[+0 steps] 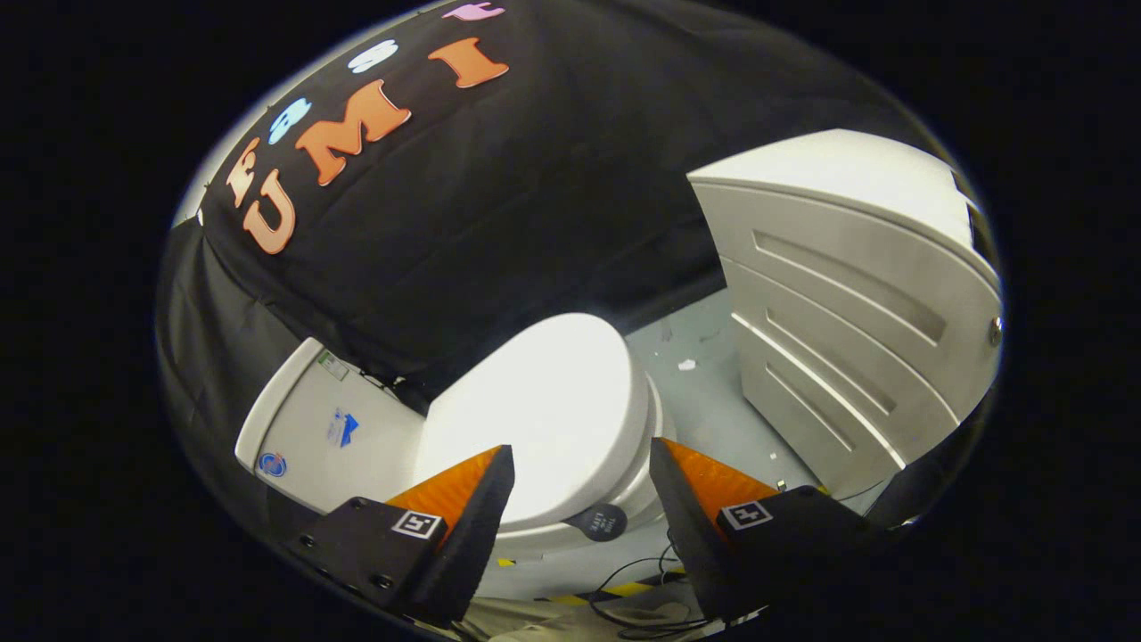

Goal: Open the toilet lid.

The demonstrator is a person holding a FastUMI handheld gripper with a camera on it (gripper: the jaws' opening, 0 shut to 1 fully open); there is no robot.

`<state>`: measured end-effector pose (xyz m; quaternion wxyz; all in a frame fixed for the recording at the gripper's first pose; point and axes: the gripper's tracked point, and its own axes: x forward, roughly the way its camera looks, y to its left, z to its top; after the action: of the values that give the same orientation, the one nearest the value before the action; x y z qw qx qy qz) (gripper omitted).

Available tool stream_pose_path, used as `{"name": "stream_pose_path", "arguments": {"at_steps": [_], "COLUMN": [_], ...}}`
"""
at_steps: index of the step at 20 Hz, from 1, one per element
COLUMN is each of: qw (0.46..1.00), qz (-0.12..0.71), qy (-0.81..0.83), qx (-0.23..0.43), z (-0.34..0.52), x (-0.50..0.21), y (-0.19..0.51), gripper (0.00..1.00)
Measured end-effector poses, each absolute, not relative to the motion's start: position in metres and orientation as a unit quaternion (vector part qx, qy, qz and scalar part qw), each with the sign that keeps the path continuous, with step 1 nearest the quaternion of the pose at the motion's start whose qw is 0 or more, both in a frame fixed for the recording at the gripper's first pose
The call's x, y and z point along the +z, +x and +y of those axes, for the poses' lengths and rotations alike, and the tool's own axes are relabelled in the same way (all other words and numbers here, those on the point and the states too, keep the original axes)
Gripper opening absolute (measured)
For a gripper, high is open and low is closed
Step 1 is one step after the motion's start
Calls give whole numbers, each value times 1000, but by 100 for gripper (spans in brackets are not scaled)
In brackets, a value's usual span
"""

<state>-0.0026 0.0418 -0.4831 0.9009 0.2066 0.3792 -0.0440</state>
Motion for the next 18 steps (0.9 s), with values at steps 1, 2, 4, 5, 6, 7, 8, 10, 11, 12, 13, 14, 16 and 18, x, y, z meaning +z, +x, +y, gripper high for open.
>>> {"name": "stream_pose_path", "arguments": {"at_steps": [1, 2, 4, 5, 6, 7, 8, 10, 11, 12, 13, 14, 16, 18], "qw": [894, 888, 876, 866, 858, 850, 842, 821, 812, 802, 798, 791, 774, 758], "qz": [387, 396, 407, 417, 426, 436, 445, 464, 473, 482, 478, 481, 491, 500], "qy": [219, 227, 255, 270, 282, 292, 301, 328, 338, 349, 363, 374, 396, 416], "qx": [-46, -47, -50, -50, -50, -53, -56, -49, -51, -50, -51, -53, -55, -45], "z": [42, 40, 39, 42, 42, 40, 40, 46, 46, 47, 47, 49, 49, 56], "x": [-494, -505, -523, -531, -542, -553, -564, -581, -589, -594, -597, -600, -601, -602], "y": [-5, -9, -15, -18, -21, -25, -28, -35, -41, -45, -42, -42, -49, -51], "gripper": [98, 98, 98, 98, 97, 97, 97, 93, 89, 85, 85, 76, 59, 57]}}
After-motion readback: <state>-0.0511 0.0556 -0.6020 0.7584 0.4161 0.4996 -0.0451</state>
